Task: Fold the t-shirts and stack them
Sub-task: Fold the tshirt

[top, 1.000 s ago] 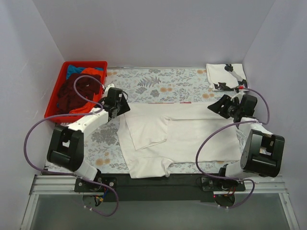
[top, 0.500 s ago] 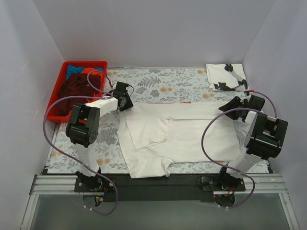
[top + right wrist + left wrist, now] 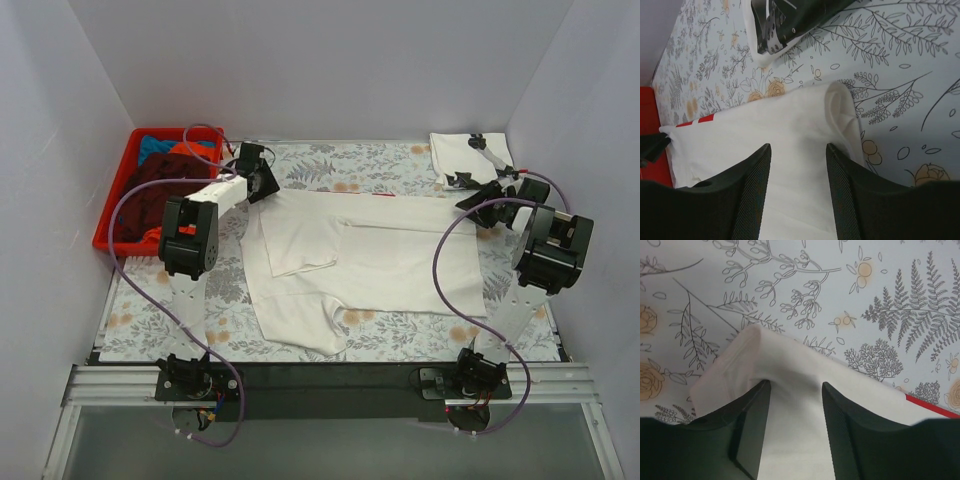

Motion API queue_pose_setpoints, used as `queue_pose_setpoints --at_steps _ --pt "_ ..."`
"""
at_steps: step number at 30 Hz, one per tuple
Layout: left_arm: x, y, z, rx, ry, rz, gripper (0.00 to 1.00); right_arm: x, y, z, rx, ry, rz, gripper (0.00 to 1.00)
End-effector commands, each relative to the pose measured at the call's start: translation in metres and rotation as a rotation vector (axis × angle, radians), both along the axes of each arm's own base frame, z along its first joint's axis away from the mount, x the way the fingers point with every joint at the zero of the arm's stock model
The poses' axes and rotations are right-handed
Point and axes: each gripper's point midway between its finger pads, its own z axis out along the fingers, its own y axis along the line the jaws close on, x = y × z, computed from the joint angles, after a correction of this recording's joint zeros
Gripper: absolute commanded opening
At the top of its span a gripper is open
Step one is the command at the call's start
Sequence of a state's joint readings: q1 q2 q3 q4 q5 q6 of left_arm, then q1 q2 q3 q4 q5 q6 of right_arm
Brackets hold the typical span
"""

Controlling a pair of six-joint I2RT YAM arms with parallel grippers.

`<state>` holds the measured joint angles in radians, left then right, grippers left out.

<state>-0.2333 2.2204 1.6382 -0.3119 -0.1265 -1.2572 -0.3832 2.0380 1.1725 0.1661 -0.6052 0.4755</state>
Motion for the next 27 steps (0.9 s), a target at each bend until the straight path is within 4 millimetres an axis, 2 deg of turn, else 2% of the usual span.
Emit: queue_pose_setpoints --at_steps 1,4,5,6,8,9,10,11,12,13,14,15,16,17,18,19,20,21,22,23,24,27 --pt "-0.009 0.021 -0.023 0.068 0.093 0.01 0.47 0.015 -0.016 0.008 -0.038 -0.026 -0.033 0.56" --pt "0.0 0.018 0.004 0.056 0.035 0.003 0.55 0.014 -0.013 0.031 -0.052 -0.053 -0.018 0.57" --pt "0.002 0.017 0.024 0.049 0.001 0.0 0.58 0.012 -0.011 0.035 -0.069 -0.056 -0.008 0.58" --pt "0.001 0.015 0.034 0.043 -0.014 -0.005 0.6 0.006 -0.009 0.048 -0.08 -0.062 -0.005 0.59" --pt "-0.002 0.012 0.058 0.031 -0.051 -0.013 0.62 -0.003 -0.003 0.057 -0.107 -0.058 -0.002 0.6" --pt "-0.011 0.011 0.077 0.028 -0.076 -0.019 0.62 -0.006 0.005 0.077 -0.143 -0.097 0.017 0.6" --pt "-0.019 0.005 0.089 0.03 -0.091 -0.031 0.63 -0.021 0.014 0.071 -0.147 -0.053 0.028 0.61" --pt "-0.027 0.006 0.095 0.046 -0.095 -0.026 0.63 -0.027 0.017 0.073 -0.18 -0.046 0.024 0.61" --pt "-0.046 0.007 0.11 0.051 -0.099 -0.031 0.63 -0.034 0.031 0.089 -0.222 -0.074 0.052 0.61" --pt "-0.06 0.001 0.111 0.061 -0.09 -0.046 0.63 -0.042 0.038 0.091 -0.242 -0.065 0.058 0.61" --pt "-0.072 0.001 0.112 0.073 -0.082 -0.047 0.63 -0.06 0.045 0.076 -0.268 -0.004 0.049 0.61" --pt "-0.085 0.004 0.116 0.086 -0.081 -0.034 0.63 -0.07 0.068 0.088 -0.297 -0.033 0.089 0.61" --pt "-0.114 0.006 0.11 0.082 -0.036 -0.025 0.63 -0.08 0.078 0.086 -0.318 -0.023 0.107 0.61" --pt "-0.129 0.007 0.11 0.083 -0.023 -0.021 0.63 -0.102 0.098 0.067 -0.342 0.033 0.151 0.61" --pt "-0.15 0.008 0.103 0.092 0.017 -0.019 0.63 -0.112 0.106 0.076 -0.358 0.005 0.165 0.61" --pt "-0.175 0.011 0.1 0.083 0.036 -0.01 0.63 -0.124 0.113 0.072 -0.365 0.011 0.184 0.61" --pt "-0.192 0.012 0.092 0.086 0.064 -0.007 0.63 -0.141 0.118 0.06 -0.376 0.044 0.206 0.61" --pt "-0.211 0.011 0.086 0.101 0.103 -0.012 0.62 -0.152 0.129 0.068 -0.392 0.017 0.239 0.61" --pt "-0.235 0.015 0.077 0.088 0.133 0.009 0.62 -0.16 0.13 0.066 -0.42 0.017 0.258 0.61" --pt "-0.247 0.016 0.071 0.081 0.155 0.013 0.62 -0.169 0.137 0.066 -0.433 0.013 0.289 0.61" --pt "-0.26 0.018 0.066 0.077 0.183 0.022 0.6 -0.184 0.137 0.064 -0.445 0.028 0.306 0.61" --pt "-0.295 0.025 0.043 0.071 0.248 0.059 0.56 -0.209 0.137 0.057 -0.482 0.045 0.331 0.61"
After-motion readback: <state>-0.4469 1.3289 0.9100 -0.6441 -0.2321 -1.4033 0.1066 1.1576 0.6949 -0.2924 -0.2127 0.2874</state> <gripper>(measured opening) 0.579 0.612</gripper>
